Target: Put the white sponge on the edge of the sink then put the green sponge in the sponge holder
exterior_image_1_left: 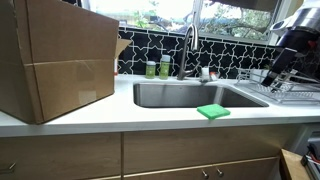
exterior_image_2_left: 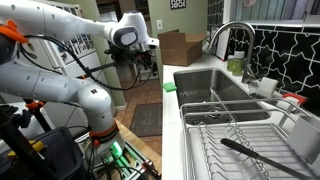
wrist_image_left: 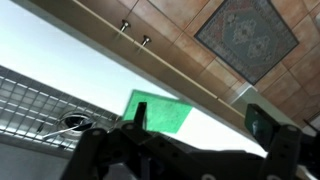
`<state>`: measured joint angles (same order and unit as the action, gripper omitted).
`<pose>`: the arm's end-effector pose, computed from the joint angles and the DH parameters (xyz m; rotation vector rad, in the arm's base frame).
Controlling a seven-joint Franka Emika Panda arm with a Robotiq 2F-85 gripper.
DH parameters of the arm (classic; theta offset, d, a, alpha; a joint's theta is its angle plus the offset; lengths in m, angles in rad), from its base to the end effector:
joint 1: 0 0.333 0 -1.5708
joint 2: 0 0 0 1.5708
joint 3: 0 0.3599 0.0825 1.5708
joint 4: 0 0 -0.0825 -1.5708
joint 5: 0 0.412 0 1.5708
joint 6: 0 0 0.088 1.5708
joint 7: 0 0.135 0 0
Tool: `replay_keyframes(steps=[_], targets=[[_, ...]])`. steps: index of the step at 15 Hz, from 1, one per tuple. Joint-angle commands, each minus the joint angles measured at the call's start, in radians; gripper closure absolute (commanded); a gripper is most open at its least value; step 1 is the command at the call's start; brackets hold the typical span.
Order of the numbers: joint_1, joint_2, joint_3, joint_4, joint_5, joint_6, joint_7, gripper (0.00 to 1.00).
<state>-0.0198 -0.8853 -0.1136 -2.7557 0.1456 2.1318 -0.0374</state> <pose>0.3106 -0.0312 0.4743 -2.9066 0.1858 -0.3952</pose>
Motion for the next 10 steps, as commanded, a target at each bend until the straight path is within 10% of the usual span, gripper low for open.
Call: replay_keyframes(steps=[1, 7, 10], targets=[[-0.121, 0.156, -0.067, 0.139, -0.048, 0.097, 0.01, 0.0], [-0.243, 0.407, -0.119, 0.441, -0.043, 0.256, 0.121, 0.0], [-0.229, 0.36, -0.129, 0.414, -0.025, 0.284, 0.075, 0.0]])
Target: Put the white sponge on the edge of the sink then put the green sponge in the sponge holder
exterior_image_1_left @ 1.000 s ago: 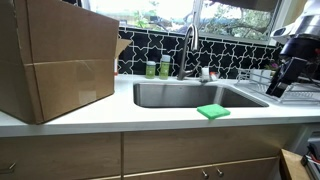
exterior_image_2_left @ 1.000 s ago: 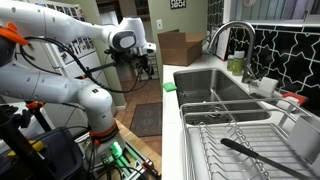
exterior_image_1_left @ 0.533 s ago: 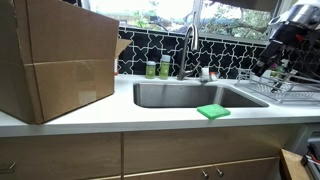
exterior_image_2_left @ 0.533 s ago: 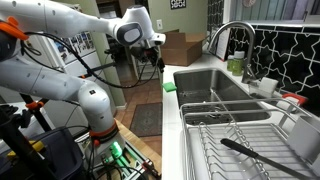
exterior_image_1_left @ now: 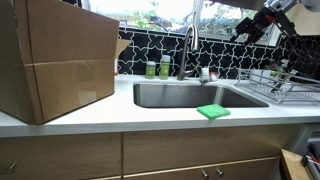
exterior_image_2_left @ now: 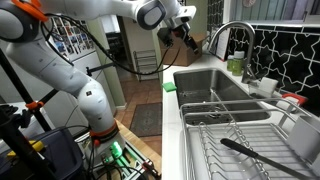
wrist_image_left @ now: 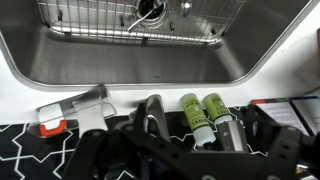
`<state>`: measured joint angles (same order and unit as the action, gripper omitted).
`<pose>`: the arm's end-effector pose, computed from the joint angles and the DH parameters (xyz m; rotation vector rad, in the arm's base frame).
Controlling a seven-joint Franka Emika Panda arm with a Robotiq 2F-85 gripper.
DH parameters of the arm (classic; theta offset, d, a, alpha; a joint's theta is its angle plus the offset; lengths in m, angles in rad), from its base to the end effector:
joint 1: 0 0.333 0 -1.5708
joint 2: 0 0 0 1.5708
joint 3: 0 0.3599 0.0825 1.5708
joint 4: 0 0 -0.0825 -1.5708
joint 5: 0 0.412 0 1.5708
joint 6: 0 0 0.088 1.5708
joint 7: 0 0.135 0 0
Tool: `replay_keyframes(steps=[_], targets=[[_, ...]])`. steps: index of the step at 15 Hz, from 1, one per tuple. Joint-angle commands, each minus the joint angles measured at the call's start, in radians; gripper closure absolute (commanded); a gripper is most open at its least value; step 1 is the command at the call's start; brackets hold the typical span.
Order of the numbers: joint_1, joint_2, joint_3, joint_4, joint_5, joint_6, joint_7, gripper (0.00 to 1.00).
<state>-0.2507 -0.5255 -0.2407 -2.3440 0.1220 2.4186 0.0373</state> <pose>0.4019 -0.2312 0.5958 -2.7748 0.8598 -0.9249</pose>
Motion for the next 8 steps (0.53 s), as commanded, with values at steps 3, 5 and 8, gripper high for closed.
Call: replay_keyframes(steps=[3, 5, 8], targets=[[0.003, 0.004, 0.002, 0.0, -0.002, -0.004, 0.001, 0.0], [0.003, -0.002, 0.002, -0.003, -0.002, -0.005, 0.001, 0.0], [0.003, -0.006, 0.002, -0.007, -0.002, -0.005, 0.001, 0.0]])
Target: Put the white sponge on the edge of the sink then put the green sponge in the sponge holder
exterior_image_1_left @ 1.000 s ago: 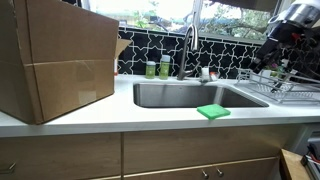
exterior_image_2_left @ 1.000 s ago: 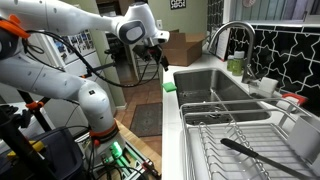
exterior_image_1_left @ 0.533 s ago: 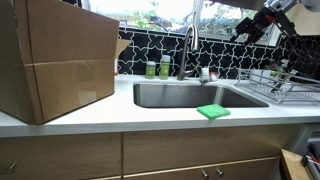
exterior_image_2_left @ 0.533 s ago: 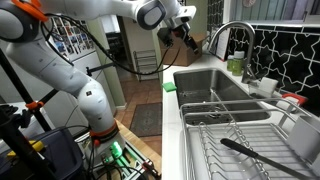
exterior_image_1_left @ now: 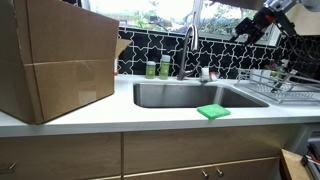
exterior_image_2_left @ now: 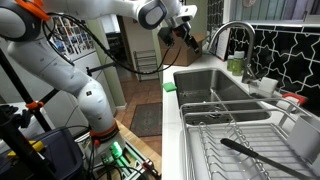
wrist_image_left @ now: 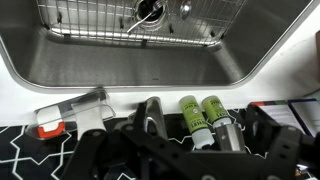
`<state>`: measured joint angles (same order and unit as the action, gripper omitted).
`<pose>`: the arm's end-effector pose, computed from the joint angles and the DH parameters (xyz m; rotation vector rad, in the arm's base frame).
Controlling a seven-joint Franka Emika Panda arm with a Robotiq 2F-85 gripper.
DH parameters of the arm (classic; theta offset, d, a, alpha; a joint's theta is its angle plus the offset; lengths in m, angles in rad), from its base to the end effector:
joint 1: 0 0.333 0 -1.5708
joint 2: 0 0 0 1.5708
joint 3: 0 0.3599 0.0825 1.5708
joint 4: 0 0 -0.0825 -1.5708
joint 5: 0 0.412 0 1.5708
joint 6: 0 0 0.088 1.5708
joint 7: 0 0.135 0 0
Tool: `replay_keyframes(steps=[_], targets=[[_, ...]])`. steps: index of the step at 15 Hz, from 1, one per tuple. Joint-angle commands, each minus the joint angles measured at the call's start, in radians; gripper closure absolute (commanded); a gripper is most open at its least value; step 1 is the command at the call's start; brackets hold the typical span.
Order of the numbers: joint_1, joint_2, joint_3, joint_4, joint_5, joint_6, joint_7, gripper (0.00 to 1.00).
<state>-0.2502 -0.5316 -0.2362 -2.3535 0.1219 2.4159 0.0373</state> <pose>0.4009 -0.2274 0.5930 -2.7784 0.8518 -0.9157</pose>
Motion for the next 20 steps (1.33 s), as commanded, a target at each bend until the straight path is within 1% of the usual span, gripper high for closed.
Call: replay_keyframes(steps=[1, 2, 3, 5, 6, 9, 12, 14, 15, 16, 18, 20], targets=[[0.002, 0.0, -0.002, 0.001, -0.002, -0.002, 0.001, 0.0], [-0.014, 0.041, 0.009, 0.036, -0.007, -0.016, 0.05, 0.0], [-0.045, 0.092, 0.026, 0.08, -0.023, -0.039, 0.129, 0.0], [-0.062, 0.186, 0.012, 0.164, -0.029, -0.064, 0.193, 0.0], [-0.079, 0.237, 0.007, 0.195, -0.044, -0.027, 0.225, 0.0], [-0.114, 0.394, -0.011, 0.317, -0.074, -0.023, 0.328, 0.0], [-0.126, 0.536, -0.037, 0.452, -0.089, -0.091, 0.447, 0.0], [-0.127, 0.618, -0.066, 0.546, -0.088, -0.137, 0.52, 0.0], [-0.125, 0.646, -0.08, 0.581, -0.088, -0.16, 0.56, 0.0], [-0.107, 0.57, -0.074, 0.479, -0.071, -0.093, 0.482, 0.0], [-0.109, 0.626, -0.09, 0.545, -0.069, -0.12, 0.519, 0.0], [-0.109, 0.642, -0.093, 0.565, -0.07, -0.129, 0.53, 0.0]])
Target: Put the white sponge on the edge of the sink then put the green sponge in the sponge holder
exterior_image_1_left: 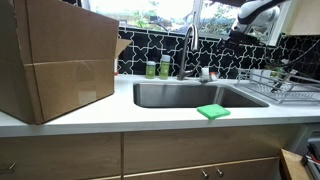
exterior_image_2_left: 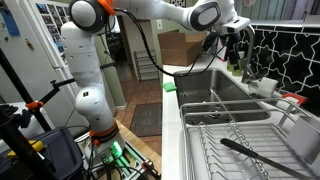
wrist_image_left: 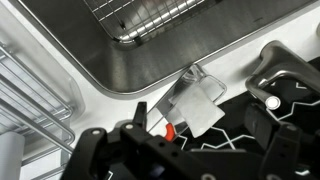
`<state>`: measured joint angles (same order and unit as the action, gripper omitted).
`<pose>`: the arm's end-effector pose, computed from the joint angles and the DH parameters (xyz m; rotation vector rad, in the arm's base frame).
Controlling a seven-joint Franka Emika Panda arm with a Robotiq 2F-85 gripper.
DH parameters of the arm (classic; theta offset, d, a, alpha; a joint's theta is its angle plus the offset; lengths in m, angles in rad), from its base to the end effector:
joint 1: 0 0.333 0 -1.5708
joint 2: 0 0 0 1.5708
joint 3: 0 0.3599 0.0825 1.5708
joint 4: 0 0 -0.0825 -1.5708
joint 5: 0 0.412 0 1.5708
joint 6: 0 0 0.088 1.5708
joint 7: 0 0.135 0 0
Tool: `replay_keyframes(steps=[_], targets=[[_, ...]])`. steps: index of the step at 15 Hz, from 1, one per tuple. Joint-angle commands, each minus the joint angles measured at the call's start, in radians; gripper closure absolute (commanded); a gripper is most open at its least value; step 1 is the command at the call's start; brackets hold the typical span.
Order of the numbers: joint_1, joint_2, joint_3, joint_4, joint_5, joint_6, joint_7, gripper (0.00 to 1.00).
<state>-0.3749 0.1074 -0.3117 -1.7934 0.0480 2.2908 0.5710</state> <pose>0.5236 -0.4162 0.5384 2.4663 -1.8243 0.6143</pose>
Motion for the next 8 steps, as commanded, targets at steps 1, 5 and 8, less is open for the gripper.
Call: replay_keyframes(steps=[1, 5, 8], targets=[[0.016, 0.004, -0.018, 0.009, 0.004, -0.007, -0.002, 0.0], [0.003, 0.119, -0.042, 0.134, 0.027, -0.016, 0.178, 0.0], [-0.017, 0.217, -0.046, 0.225, 0.144, 0.038, 0.256, 0.0]])
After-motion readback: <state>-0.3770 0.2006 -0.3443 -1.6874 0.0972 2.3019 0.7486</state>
